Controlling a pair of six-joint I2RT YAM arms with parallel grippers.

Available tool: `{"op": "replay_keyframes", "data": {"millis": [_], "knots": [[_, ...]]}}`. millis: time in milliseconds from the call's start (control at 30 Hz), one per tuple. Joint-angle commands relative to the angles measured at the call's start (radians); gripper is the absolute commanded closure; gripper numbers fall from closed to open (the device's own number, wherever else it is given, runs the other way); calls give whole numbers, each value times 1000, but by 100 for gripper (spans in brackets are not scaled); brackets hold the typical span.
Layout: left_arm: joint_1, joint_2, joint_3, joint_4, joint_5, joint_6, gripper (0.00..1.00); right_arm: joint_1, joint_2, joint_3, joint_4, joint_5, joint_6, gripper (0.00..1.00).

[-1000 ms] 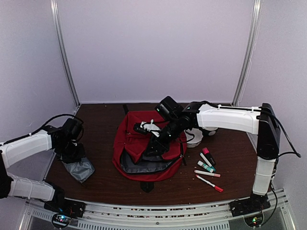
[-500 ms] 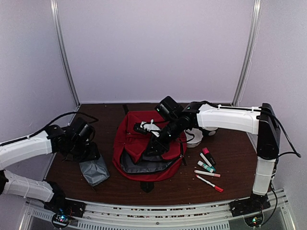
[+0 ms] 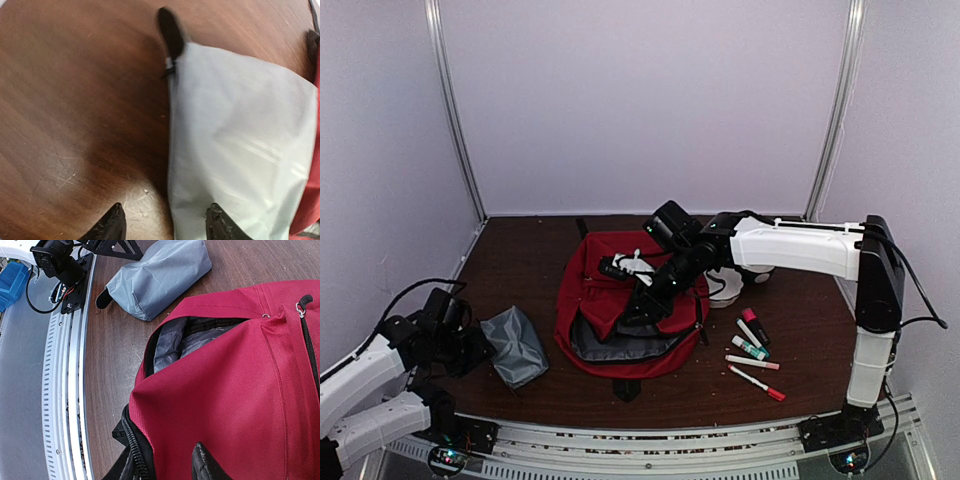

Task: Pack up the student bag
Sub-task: Adjust the pencil case at the corner of the board.

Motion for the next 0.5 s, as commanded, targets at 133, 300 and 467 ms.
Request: {"op": "replay_keyframes", "data": {"millis": [133,300,467], "knots": [[45,8,-186,386,218,-86,46,0,-32,13,0,-14,10,65],[45,10,-182,404,189,-87,79,0,-31,11,1,-12,10,65],[45,-17,-99,320,116,-12,100,0,-26,11,2,-13,9,66]]}}
